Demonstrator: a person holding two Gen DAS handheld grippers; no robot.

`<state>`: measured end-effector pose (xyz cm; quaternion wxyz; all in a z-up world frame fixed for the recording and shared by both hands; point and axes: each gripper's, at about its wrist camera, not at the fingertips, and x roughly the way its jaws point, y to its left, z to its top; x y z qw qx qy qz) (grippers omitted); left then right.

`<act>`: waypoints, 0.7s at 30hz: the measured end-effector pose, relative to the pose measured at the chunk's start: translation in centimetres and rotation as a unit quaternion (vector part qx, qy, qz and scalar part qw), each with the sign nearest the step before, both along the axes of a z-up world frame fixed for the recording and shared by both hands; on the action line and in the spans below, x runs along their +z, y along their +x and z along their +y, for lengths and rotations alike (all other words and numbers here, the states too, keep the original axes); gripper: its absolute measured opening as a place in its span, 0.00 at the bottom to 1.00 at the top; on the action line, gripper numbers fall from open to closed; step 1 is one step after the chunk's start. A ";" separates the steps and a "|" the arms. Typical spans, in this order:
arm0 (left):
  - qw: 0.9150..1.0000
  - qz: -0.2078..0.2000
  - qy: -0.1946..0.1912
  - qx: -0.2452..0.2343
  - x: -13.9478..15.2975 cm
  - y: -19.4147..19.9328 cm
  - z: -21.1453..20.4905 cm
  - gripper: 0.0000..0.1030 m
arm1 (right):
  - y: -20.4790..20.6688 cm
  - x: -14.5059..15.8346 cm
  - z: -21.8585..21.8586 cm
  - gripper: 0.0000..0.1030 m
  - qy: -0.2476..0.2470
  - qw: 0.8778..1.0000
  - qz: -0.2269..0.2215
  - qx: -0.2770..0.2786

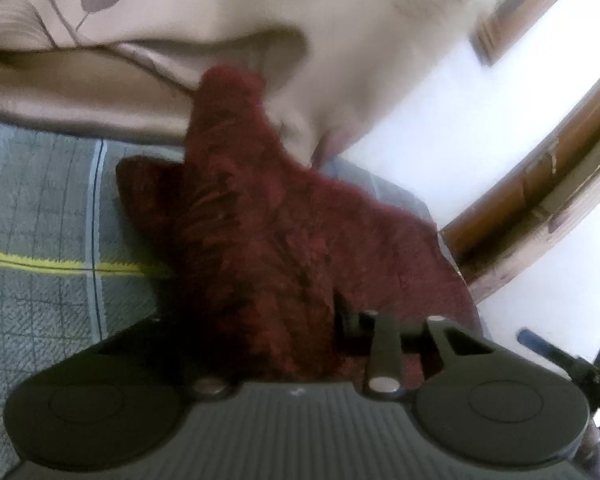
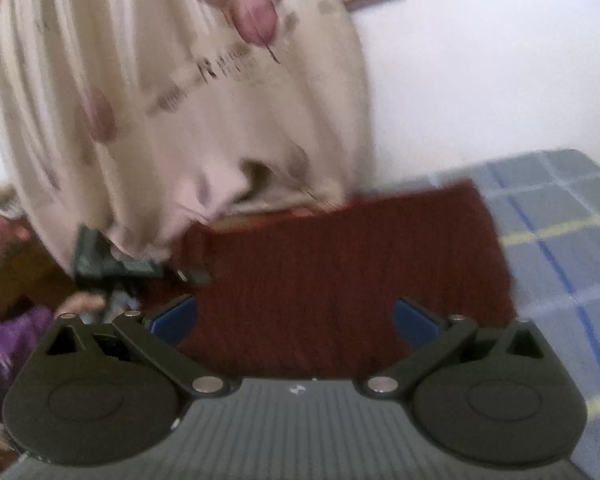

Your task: Fold small clothes

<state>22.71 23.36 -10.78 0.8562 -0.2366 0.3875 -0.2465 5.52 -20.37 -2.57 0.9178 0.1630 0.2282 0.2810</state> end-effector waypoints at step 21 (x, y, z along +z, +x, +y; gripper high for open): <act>0.999 0.046 0.002 0.023 8.0 0.3 -9.8 0.26 | 19.4 -5.0 11.0 0.22 -0.033 0.986 0.149 0.058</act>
